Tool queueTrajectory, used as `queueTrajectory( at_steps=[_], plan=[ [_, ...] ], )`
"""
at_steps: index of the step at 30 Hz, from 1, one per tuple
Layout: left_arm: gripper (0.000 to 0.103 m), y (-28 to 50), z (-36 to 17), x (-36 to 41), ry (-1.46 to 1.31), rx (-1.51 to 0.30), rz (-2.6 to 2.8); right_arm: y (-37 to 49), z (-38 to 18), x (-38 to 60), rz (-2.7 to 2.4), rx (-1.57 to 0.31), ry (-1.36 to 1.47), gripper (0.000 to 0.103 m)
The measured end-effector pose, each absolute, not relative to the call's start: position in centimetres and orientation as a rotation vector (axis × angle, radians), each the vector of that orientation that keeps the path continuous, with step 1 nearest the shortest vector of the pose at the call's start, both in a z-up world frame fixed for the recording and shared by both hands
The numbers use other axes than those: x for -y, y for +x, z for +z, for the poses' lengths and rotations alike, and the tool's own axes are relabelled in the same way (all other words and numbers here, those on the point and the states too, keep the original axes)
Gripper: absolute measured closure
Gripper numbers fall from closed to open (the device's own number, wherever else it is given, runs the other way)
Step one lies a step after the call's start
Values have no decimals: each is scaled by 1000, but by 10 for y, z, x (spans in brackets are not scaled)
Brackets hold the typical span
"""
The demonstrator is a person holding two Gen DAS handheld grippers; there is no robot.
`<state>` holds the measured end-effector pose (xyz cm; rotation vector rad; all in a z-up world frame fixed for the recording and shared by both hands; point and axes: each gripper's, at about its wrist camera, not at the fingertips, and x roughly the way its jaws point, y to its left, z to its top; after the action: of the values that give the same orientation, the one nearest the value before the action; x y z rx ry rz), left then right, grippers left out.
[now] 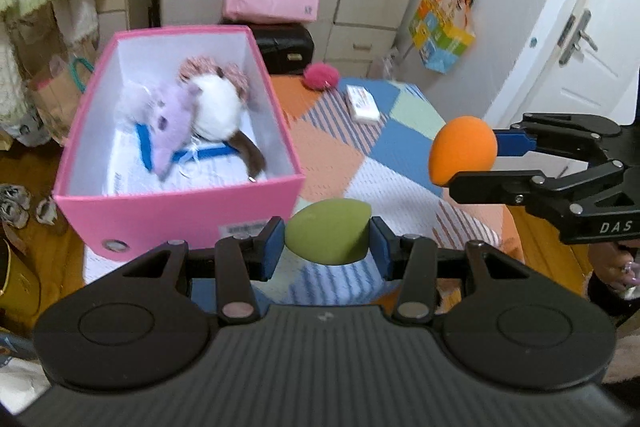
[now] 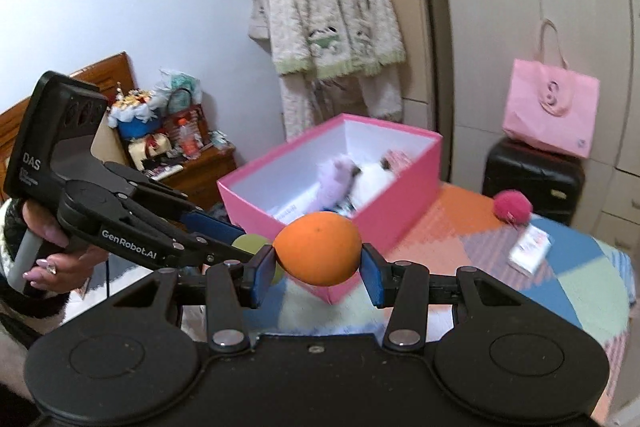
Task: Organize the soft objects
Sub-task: 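Lift the green sponge with the left tool while the right tool carries the orange ball, then open both tools to drop the sponge and ball into the pink box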
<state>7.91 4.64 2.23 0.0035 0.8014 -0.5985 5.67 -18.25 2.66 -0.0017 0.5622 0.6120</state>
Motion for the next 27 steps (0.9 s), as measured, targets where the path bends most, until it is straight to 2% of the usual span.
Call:
queueTrajectory(
  at_steps=[17, 27],
  plan=[
    [58, 160, 15, -98, -12, -711, -424, 154, 17, 109, 632, -547, -73, 51],
    [58, 202, -15, -99, 39, -743, -340, 215, -26, 81, 629, -691, -188, 51]
  ],
)
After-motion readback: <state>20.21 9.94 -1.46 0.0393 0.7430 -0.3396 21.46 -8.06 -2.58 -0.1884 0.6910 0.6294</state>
